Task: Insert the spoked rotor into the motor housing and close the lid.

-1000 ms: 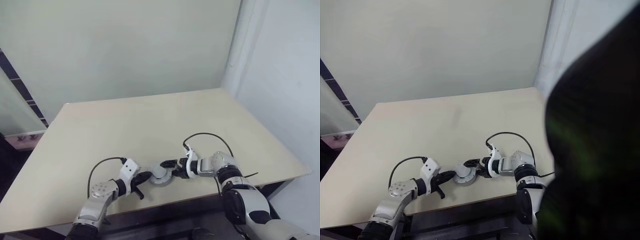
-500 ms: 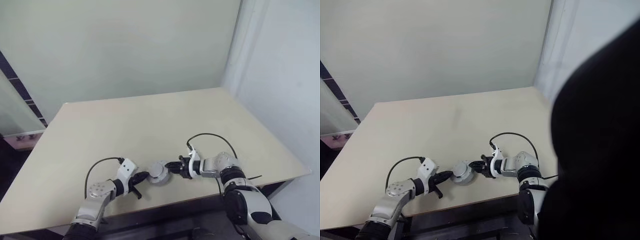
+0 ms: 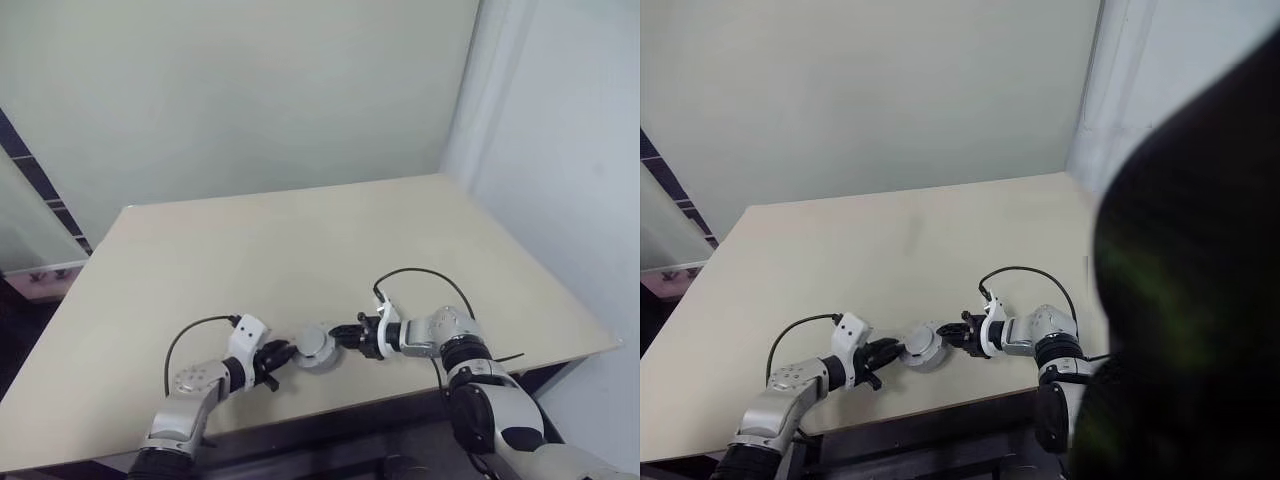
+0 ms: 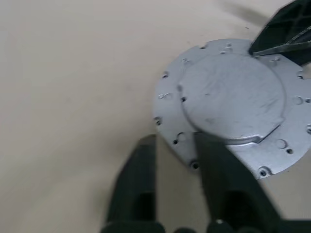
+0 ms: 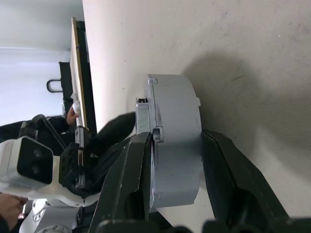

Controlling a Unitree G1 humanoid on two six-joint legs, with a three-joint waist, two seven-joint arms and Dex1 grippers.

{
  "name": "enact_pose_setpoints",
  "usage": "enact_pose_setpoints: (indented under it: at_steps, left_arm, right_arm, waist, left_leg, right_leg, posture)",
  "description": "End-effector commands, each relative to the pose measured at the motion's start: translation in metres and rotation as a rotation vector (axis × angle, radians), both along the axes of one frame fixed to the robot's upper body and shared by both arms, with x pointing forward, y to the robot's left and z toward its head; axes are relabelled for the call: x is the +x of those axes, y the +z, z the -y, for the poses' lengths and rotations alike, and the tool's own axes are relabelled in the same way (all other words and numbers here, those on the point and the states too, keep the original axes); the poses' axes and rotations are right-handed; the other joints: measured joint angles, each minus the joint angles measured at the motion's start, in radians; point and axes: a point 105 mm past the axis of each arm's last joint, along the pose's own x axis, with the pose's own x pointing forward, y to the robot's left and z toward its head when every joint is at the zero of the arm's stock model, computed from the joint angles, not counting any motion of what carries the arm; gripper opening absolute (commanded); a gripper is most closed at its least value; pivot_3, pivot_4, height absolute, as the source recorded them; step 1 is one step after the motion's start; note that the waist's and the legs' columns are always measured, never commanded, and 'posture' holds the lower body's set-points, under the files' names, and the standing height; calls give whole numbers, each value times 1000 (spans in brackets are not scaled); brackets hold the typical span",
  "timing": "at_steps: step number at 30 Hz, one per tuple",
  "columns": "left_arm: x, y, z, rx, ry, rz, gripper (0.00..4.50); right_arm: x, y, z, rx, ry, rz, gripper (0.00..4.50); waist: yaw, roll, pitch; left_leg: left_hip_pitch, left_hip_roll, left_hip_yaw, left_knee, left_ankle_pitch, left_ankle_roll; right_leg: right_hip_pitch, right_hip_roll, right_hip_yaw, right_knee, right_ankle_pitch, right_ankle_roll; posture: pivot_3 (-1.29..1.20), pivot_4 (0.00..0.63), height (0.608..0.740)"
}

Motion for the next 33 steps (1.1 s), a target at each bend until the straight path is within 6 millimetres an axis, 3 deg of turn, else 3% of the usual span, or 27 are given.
enact_pose_setpoints:
  at_steps: [1, 5, 7, 15, 24, 33]
  left_arm:
    - [10, 27, 2, -52, -7, 72, 2644]
    - [16, 40, -21, -96, 96, 115, 4097]
    - [14, 45, -33, -158, 170, 123, 4500]
    - [-18, 35, -40, -514, 346, -102, 4500]
    - [-30, 35, -41, -852, 501, -189, 4500]
    - [-35, 33, -35, -1024, 581, -215, 4500]
  right_arm:
    - [-8, -7, -7, -45, 38, -15, 1245]
    - [-8, -7, -7, -36, 38, -16, 1244]
    - [-9, -6, -8, -16, 35, -18, 1244]
    - [-7, 14, -15, 152, 0, -10, 1216]
    - [-6, 37, -23, 292, -2, 16, 1200]
    - [-1, 57, -27, 372, -13, 59, 1200]
  waist:
    - [0, 0, 0]
    - [-3, 0, 0]
    - [-14, 0, 0]
    - [-30, -2, 1]
    - [-31, -4, 4]
    - [-22, -5, 4]
  left_leg:
    - [0, 0, 0, 0, 0, 0]
    - [0, 1, 0, -1, 0, 0]
    - [0, 2, 0, -1, 0, 0]
    - [-1, 2, 0, -2, -1, 1]
    - [-4, 3, -1, -1, -1, 1]
    - [-17, 2, -1, 2, -1, 1]
  right_leg:
    - [0, 0, 0, 0, 0, 0]
    - [-1, 1, 0, 0, 0, 0]
    - [-1, 1, 0, 0, 0, 0]
    - [-2, 1, -1, -2, 0, 0]
    - [-4, 2, -2, -2, 0, 0]
    - [-16, 1, -1, -1, 0, 0]
  posture:
    - [0, 0, 740]
    - [0, 0, 740]
    - [0, 0, 740]
    - [0, 0, 740]
    - [0, 0, 740]
    - [0, 0, 740]
